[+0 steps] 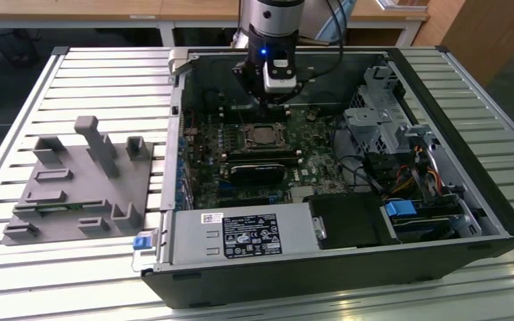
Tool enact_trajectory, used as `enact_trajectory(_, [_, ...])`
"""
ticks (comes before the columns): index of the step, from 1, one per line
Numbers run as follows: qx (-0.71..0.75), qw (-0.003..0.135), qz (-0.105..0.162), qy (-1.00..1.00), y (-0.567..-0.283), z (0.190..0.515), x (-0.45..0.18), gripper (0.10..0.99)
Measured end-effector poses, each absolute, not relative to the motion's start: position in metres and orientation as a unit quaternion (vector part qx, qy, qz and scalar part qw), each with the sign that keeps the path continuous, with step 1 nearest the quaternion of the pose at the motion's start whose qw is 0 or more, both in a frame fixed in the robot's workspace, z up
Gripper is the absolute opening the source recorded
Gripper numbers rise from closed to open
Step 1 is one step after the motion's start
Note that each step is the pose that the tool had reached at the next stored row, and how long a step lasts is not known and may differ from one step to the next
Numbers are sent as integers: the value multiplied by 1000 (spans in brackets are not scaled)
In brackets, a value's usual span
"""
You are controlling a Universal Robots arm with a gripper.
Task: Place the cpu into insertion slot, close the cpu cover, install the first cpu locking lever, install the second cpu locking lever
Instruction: 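Install the first cpu locking lever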
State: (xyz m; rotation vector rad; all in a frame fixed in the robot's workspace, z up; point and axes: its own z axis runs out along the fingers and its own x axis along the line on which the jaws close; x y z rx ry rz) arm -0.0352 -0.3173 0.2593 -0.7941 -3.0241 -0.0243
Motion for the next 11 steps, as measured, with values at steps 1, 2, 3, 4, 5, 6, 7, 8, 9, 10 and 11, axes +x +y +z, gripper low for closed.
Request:
enact_trajectory(1, [-250, 7, -8, -968, -317, 259, -35, 106])
enact_trajectory(2, [-247, 8, -8, -969, -317, 259, -35, 106])
enact_trajectory(3, [-243, 8, -8, -970, -317, 259, -35, 106])
enact_trajectory(4, [-240, 8, -8, -971, -317, 259, -35, 106])
enact_trajectory(5, [-237, 8, -8, -972, -317, 259, -35, 106])
enact_trajectory(6, [-233, 8, -8, -972, -317, 259, -35, 106])
enact_trajectory(7, [-230, 8, -8, -973, -317, 259, -35, 106])
enact_trajectory(8, [-223, 8, -8, -975, -317, 259, -35, 106])
enact_trajectory(9, [-220, 8, -8, -975, -317, 259, -35, 106])
enact_trajectory(10, [-216, 8, -7, -976, -317, 259, -35, 106])
enact_trajectory(11, [-211, 8, -7, -977, -317, 259, -35, 106])
